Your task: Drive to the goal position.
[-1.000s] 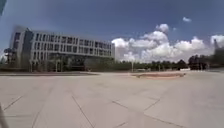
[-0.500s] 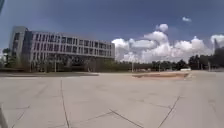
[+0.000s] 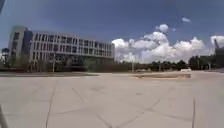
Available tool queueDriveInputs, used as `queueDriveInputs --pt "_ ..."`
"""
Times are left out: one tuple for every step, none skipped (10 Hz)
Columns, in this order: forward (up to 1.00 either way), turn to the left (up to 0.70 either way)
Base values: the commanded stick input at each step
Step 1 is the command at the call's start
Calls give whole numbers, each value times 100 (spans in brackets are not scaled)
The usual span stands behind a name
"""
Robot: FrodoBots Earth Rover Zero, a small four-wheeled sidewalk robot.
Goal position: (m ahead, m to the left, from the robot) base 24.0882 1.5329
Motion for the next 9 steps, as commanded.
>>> queueDriveInputs --pt "100 0" --pt "100 0" --pt "100 0" --pt "100 0" --pt "100 0" --pt "100 0" --pt "100 26" --pt "100 27" --pt "100 27"
